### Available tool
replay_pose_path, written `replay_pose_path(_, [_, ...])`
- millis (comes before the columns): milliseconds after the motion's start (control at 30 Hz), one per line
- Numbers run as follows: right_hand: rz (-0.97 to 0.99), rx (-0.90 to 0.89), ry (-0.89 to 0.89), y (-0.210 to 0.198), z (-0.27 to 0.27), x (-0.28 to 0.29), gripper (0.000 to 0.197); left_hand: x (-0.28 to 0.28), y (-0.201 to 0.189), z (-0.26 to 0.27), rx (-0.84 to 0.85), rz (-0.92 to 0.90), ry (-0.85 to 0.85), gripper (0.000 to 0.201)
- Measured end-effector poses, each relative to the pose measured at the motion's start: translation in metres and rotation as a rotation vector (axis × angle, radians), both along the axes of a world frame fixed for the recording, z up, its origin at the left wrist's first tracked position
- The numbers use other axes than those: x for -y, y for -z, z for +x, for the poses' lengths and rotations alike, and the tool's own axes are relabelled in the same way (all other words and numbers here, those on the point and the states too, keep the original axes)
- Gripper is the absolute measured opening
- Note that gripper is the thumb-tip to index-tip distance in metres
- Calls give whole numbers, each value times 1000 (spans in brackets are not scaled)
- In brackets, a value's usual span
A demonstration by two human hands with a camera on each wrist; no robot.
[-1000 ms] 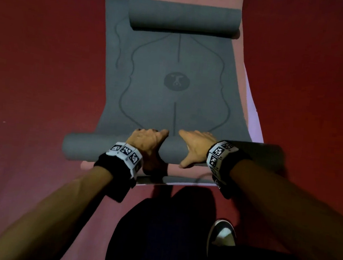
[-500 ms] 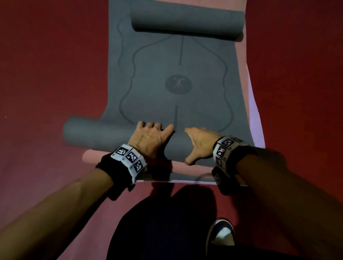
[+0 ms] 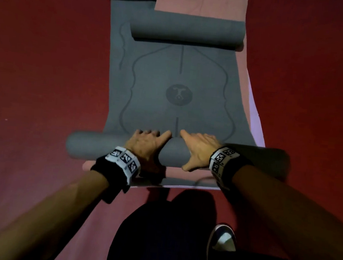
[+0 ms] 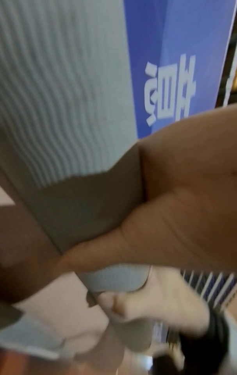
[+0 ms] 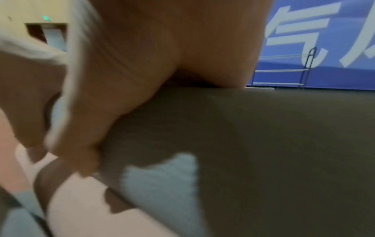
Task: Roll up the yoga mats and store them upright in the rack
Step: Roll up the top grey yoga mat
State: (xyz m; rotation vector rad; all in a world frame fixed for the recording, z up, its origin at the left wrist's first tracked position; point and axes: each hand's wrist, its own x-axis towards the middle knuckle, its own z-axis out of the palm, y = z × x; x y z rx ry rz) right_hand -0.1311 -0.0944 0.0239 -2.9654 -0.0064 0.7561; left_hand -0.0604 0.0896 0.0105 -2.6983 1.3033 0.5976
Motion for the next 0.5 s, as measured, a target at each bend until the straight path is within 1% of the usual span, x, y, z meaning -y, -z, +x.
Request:
replay_pose_path(67, [37,-60,23,3,1,2,82,-3,3,-3,44,21,29,92])
replay_pose_path(100, [66,-95,37,5,0,2,82,1,3,-4,15,12,29,89])
replay_pose_path(167, [131,-153,77,8,-2,4,84,5,-1,-2,-86,7,18,80])
replay_pose_path(233, [165,-153,81,10,-6,4,89,6,-4,4,-185,43,-3,73])
replay_pose_path(300, [125,-91,29,12,-10,2,95,9,-5,13,-361,68,-45,66])
replay_pose_path(367, [59,-59,-26,15,-14,-3,98,13,-6,18,-484,66,-67,58])
replay_pose_path(433, [44,-61,-25,16,-13,-5,91,13,-8,16,-487,62,-52,59])
replay_pose_path(467, [50,-70,-18,16,-11,-4,86,11,-9,13,-418,66,-38,64])
replay_pose_path(500, [67,-87,-3,14,-8,-3,82,7,-7,8,-305,61,-15,72])
